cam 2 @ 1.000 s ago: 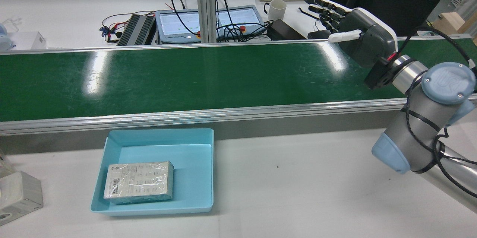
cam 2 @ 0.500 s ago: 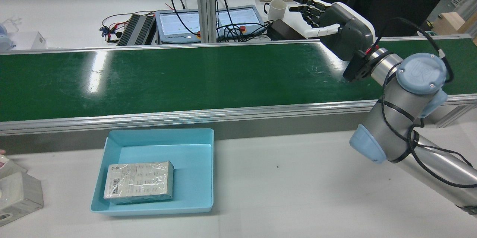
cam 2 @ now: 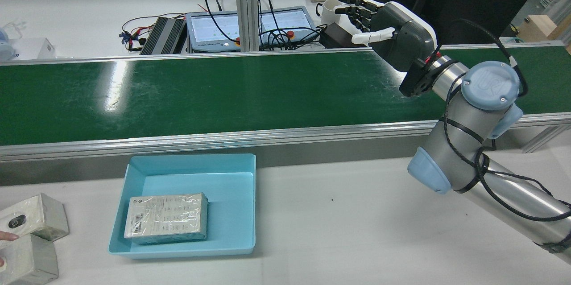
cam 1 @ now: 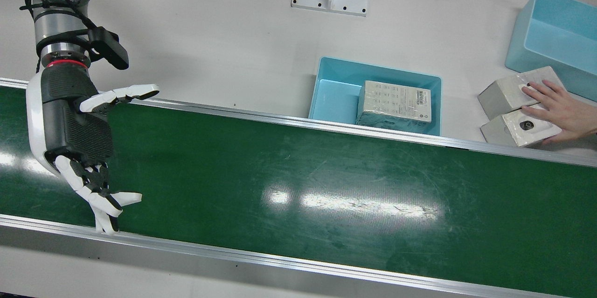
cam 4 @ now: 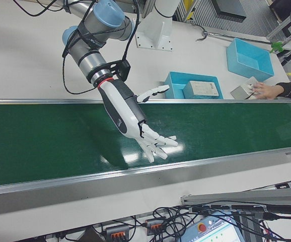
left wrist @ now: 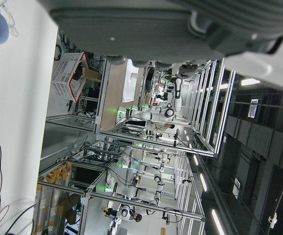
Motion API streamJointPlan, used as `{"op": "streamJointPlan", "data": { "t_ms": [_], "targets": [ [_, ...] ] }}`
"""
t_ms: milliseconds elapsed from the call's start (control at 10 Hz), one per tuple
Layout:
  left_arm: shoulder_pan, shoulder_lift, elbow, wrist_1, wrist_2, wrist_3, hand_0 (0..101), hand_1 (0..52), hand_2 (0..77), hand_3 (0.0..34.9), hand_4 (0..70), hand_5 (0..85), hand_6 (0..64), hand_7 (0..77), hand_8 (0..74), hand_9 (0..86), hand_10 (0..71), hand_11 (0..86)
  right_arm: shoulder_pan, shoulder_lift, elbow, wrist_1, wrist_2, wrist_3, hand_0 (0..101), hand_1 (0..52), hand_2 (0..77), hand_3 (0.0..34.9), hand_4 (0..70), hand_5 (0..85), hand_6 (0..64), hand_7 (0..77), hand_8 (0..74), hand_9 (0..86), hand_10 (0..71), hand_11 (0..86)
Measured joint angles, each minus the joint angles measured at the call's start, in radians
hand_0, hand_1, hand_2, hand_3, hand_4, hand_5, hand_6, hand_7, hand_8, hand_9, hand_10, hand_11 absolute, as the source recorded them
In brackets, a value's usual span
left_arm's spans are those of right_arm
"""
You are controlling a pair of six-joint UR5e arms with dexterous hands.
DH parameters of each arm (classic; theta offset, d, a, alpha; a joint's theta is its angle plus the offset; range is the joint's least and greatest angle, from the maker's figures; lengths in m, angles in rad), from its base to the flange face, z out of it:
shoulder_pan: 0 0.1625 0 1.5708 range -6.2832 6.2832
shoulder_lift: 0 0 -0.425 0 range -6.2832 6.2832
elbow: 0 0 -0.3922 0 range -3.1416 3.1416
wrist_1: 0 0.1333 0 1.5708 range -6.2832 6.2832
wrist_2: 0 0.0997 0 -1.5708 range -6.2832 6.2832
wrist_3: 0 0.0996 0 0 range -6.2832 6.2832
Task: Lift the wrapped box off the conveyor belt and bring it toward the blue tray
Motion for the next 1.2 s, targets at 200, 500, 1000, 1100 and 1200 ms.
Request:
{"op": "streamJointPlan", "data": {
  "t_ms": [200,500,1000,1100,1200],
  "targets": [
    [0.0,0.0,0.0,0.0,0.0,0.0,0,0.0,0.5,0.0,0.0,0.5,0.5,0.5,0.5,0.5,0.5,0.5,-0.002,-0.001,-0.001,0.0,0.0,0.0,47,11.5,10.9,0.0,18.0,12.0,13.6,28.4,6.5,11.4,1.1,2.7],
    [0.0,0.0,0.0,0.0,0.0,0.0,0,0.0,0.5,0.0,0.0,1.1,0.5,0.5,0.5,0.5,0.5,0.5,0.0,-0.003,-0.002,0.0,-0.007,0.002,47,11.5,7.6,0.0,19.6,12.0,13.6,28.4,8.2,11.4,0.5,1.6],
    [0.0,0.0,0.0,0.0,0.0,0.0,0,0.0,1.1,0.0,0.0,1.1,0.5,0.5,0.5,0.5,0.5,0.5,0.006,-0.005,0.0,0.002,-0.027,0.006,46,8.2,8.2,0.0,21.8,13.6,13.1,30.0,9.3,12.0,0.0,1.1],
    [0.0,0.0,0.0,0.0,0.0,0.0,0,0.0,1.1,0.0,0.0,1.1,0.0,0.5,0.5,0.5,0.0,0.5,0.007,-0.005,0.001,0.002,-0.028,0.006,46,9.8,8.2,0.0,18.5,11.5,12.0,28.4,6.5,9.3,0.0,1.1],
    [0.0,0.0,0.0,0.0,0.0,0.0,0,0.0,1.1,0.0,0.0,1.1,0.0,0.5,0.5,0.5,0.5,0.5,0.007,-0.005,0.003,0.001,-0.029,0.006,47,13.6,6.5,0.0,16.4,11.5,10.4,24.5,4.9,7.6,0.0,1.1]
  ]
}}
